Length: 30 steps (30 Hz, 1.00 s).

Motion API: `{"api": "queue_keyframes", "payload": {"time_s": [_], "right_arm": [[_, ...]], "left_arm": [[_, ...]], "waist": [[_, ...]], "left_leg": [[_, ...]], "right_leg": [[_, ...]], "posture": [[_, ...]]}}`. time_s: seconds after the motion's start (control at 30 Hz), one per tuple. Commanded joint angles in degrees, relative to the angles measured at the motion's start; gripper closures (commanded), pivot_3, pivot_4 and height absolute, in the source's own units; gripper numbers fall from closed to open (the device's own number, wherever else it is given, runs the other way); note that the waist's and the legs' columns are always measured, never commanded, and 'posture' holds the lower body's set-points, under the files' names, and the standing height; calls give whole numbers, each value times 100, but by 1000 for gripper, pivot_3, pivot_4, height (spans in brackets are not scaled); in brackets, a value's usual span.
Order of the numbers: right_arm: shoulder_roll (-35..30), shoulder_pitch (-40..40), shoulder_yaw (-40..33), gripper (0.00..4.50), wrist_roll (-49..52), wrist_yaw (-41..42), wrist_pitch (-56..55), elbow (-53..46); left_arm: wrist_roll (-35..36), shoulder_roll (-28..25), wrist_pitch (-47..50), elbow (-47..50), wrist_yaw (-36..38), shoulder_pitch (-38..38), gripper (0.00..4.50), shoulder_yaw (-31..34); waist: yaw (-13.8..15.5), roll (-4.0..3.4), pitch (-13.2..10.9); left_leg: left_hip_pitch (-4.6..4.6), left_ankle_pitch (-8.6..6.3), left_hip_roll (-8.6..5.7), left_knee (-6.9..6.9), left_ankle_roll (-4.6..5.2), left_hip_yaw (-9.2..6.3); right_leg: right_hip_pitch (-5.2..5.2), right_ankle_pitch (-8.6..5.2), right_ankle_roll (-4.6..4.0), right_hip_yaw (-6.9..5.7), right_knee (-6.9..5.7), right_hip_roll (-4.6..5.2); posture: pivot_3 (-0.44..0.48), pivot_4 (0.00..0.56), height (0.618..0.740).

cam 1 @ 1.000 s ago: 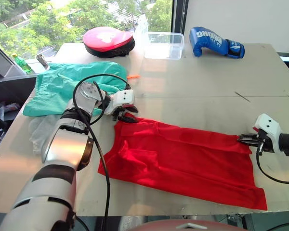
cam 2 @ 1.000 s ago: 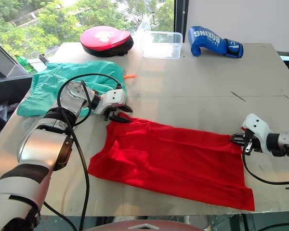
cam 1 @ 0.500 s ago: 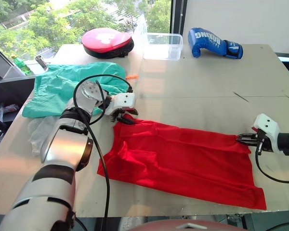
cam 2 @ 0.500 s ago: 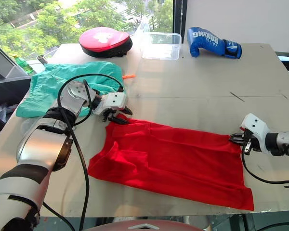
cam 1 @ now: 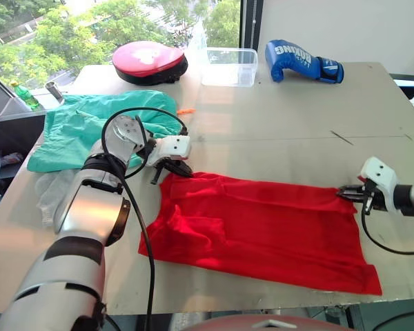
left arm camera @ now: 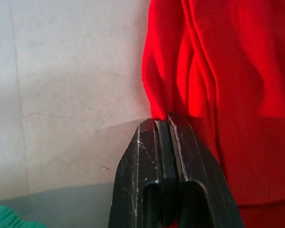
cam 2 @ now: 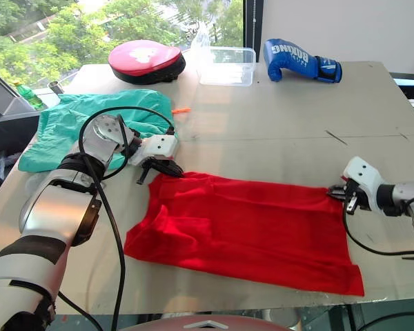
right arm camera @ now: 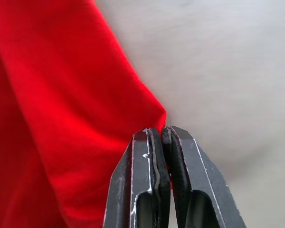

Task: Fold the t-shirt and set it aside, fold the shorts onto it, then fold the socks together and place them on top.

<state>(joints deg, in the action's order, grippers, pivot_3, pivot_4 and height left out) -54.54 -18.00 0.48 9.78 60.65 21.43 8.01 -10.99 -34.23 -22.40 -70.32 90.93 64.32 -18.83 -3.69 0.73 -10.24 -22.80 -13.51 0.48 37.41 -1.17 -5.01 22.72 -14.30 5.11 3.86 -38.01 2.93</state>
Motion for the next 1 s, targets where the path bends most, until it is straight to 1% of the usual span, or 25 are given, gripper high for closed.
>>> {"api": "queue_keyframes", "payload": {"time_s": [0.03, 0.17, 0.23, 0.27, 0.33, 0.37, 0.4, 0.43, 0.53, 0.6, 0.7, 0.83, 1.0], "right_arm": [[17, -777, 248, 4500, -478, -144, -302, 471], [269, -1978, 1029, 4500, -1306, -128, -870, 1541], [542, -2664, 1465, 4500, -1811, -243, -1304, 2367], [727, -3035, 1674, 4500, -2048, -316, -1522, 2831], [1280, -3858, 2025, 4500, -2466, -627, -1966, 3904], [1524, -4185, 2128, 4500, -2610, -796, -2153, 4384], [1771, -4508, 2244, 4500, -2789, -1025, -2350, 4872], [2012, -4809, 2358, 4500, -2979, -1338, -2515, 5329], [2529, -5431, 2578, 4500, -3412, -2138, -2811, 6301], [2827, -5736, 2690, 4500, -3654, -2661, -2910, 6674], [3279, -6074, 2727, 4500, -3851, -3177, -3003, 6938], [3937, -6388, 2766, 4500, -4057, -3580, -3154, 7079], [4745, -6647, 2725, 4500, -4191, -3947, -3386, 7134]], "left_arm": [[175, -205, 77, 131, 157, -166, 4484, -290], [722, -440, 387, 612, 157, -275, 4484, -558], [1273, -632, 798, 1281, 157, -473, 4484, -811], [1694, -822, 1116, 1834, 157, -641, 4484, -1023], [2953, -1571, 2017, 3520, 157, -1129, 4484, -1604], [3416, -1905, 2367, 4201, 157, -1317, 4484, -1810], [3719, -2198, 2584, 4774, 157, -1512, 4484, -1943], [3861, -2424, 2727, 5246, 157, -1720, 4484, -2005], [3993, -2795, 3046, 6250, 157, -2286, 4484, -1953], [3937, -2814, 3282, 6787, 157, -2719, 4484, -1712], [3772, -2637, 3572, 7384, -225, -3270, 4484, -1425], [3470, -2243, 3764, 7853, -911, -3841, 4484, -1144], [3282, -2002, 4126, 8463, -1350, -4367, 4484, -928]], "waist": [[-24, -3, -3], [-58, -6, -8], [-54, -7, -9], [-60, -10, -16], [-159, -9, -31], [-168, -8, -36], [-202, -8, -42], [-208, -9, -43], [-193, -13, -45], [-175, -19, -48], [-164, -21, -50], [-185, -29, -55], [-203, -30, -54]], "left_leg": [[-1, 0, 0, -1, 0, 0], [-2, 0, 4, -8, 0, 5], [-5, 0, 5, -13, 0, 3], [-7, 0, 7, -15, 0, 6], [-16, 0, 8, -19, 0, 17], [-25, 1, 9, -24, -1, 19], [-27, 1, 10, -26, -1, 19], [-33, 1, 11, -28, -1, 21], [-54, 2, 11, -28, -3, 20], [-71, 2, 10, -21, -3, 15], [-98, 4, 7, -5, -6, 6], [-92, 4, 3, -5, -6, 5], [-81, 4, 5, -5, -6, 2]], "right_leg": [[1, 0, 0, 0, 0, 0], [10, 0, -1, 5, -1, -2], [16, 0, -2, 5, 0, -4], [21, 0, -2, 6, 0, -4], [40, 1, -3, 23, -3, -4], [50, 1, -4, 28, -8, -3], [53, 1, -4, 28, -7, -4], [65, 2, -5, 32, -9, -4], [90, 2, -6, 31, -16, -6], [103, 1, -8, 23, -20, -6], [119, 1, -8, 14, -23, -5], [122, 1, -9, 14, -42, -4], [132, -10, -27, 14, -82, -8]], "posture": [[0, 150, 731], [0, 150, 731], [0, 150, 731], [0, 150, 731], [0, 150, 731], [0, 150, 731], [0, 150, 731], [0, 150, 731], [0, 150, 731], [0, 150, 731], [0, 150, 731], [0, 150, 731], [0, 150, 731]]}}
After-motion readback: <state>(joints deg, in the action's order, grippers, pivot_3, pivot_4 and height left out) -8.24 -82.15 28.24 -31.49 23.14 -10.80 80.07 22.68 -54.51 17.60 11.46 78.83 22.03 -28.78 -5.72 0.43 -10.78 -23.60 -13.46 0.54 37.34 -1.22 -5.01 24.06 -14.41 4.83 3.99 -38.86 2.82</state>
